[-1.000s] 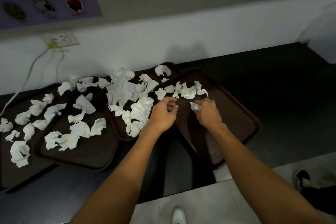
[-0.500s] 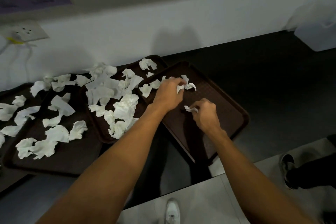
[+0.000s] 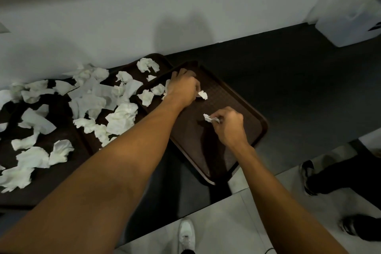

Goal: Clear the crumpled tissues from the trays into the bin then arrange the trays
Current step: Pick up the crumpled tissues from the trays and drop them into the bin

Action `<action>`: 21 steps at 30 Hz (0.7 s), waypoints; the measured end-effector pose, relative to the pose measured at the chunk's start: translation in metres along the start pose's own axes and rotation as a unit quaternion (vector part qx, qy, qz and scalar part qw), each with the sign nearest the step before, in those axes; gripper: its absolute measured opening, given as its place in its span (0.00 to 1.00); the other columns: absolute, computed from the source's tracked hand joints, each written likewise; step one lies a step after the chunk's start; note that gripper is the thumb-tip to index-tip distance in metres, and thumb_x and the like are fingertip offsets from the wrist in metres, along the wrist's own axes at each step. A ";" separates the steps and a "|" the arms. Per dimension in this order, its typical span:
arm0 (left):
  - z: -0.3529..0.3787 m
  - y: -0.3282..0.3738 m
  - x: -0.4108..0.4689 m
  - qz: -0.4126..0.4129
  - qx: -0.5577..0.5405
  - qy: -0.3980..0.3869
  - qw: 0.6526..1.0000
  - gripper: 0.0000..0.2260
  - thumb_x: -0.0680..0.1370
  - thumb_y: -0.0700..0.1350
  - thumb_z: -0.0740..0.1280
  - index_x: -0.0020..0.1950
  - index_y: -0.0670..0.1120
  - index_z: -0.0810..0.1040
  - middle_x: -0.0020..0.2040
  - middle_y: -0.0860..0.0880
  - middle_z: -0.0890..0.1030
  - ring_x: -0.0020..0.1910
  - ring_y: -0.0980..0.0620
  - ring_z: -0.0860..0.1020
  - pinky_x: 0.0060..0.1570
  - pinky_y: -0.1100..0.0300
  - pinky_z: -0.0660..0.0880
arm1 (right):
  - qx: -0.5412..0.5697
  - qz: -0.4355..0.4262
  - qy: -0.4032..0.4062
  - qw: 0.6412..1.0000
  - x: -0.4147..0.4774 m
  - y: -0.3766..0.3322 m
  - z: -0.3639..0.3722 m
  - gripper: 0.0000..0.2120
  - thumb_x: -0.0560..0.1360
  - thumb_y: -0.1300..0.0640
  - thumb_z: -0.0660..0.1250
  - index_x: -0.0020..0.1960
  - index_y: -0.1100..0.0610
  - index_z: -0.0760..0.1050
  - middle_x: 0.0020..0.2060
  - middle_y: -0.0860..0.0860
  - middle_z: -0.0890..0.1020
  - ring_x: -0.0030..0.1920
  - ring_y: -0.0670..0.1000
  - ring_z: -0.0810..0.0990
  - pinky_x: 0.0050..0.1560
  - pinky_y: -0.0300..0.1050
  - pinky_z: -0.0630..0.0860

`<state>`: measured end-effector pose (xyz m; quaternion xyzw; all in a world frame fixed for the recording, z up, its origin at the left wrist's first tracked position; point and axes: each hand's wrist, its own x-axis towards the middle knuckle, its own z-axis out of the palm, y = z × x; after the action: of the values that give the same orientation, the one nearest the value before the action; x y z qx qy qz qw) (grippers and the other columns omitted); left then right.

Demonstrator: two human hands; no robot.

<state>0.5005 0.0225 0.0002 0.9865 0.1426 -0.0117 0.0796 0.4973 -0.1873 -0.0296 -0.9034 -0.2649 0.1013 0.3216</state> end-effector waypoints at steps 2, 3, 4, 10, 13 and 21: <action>0.003 0.000 -0.004 0.007 -0.049 0.052 0.997 0.07 0.78 0.48 0.71 0.55 0.54 0.84 0.70 0.51 0.75 0.72 0.46 0.67 0.74 0.46 0.61 | 0.005 0.000 0.002 1.000 -0.002 0.000 -0.001 0.06 0.75 0.65 0.74 0.49 0.56 0.85 0.50 0.49 0.79 0.42 0.40 0.78 0.40 0.24 0.73; 0.004 0.000 -0.006 0.012 -0.087 0.083 0.993 0.06 0.78 0.47 0.71 0.54 0.52 0.84 0.69 0.50 0.77 0.72 0.47 0.68 0.74 0.46 0.63 | 0.009 0.005 0.002 1.000 -0.002 -0.001 -0.002 0.06 0.75 0.65 0.74 0.50 0.56 0.85 0.50 0.49 0.79 0.42 0.40 0.78 0.39 0.24 0.73; 0.003 0.000 -0.009 0.016 -0.132 0.115 0.984 0.05 0.77 0.46 0.72 0.52 0.49 0.84 0.67 0.49 0.79 0.70 0.48 0.71 0.72 0.48 0.66 | 0.014 0.012 0.002 1.000 -0.003 -0.004 -0.003 0.06 0.75 0.64 0.74 0.50 0.56 0.85 0.50 0.48 0.79 0.43 0.40 0.77 0.39 0.25 0.72; -0.024 -0.009 -0.041 -0.030 -0.372 0.191 0.908 0.02 0.76 0.41 0.73 0.46 0.45 0.80 0.56 0.50 0.84 0.55 0.58 0.80 0.56 0.67 0.77 | 0.040 0.045 0.004 0.998 -0.003 -0.028 0.001 0.06 0.77 0.61 0.73 0.53 0.54 0.83 0.52 0.47 0.78 0.44 0.42 0.76 0.41 0.30 0.72; -0.037 -0.020 -0.069 -0.091 -0.420 0.207 0.879 0.04 0.76 0.44 0.73 0.45 0.47 0.79 0.51 0.53 0.84 0.51 0.59 0.81 0.45 0.76 0.74 | 0.054 0.034 0.007 0.998 -0.006 -0.043 0.007 0.07 0.77 0.60 0.73 0.54 0.53 0.83 0.53 0.48 0.78 0.44 0.42 0.78 0.40 0.29 0.71; -0.046 -0.065 -0.175 -0.168 -0.451 0.254 0.839 0.08 0.76 0.43 0.72 0.53 0.51 0.79 0.51 0.55 0.82 0.36 0.51 0.79 0.36 0.58 0.77 | 0.121 -0.015 0.021 0.992 -0.028 -0.101 0.035 0.05 0.76 0.61 0.73 0.51 0.54 0.84 0.49 0.48 0.81 0.44 0.44 0.81 0.41 0.30 0.77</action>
<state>0.3140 0.0424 0.0441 0.7707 0.3112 0.2913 0.4736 0.4200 -0.1181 0.0077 -0.8556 -0.2573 0.1084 0.4358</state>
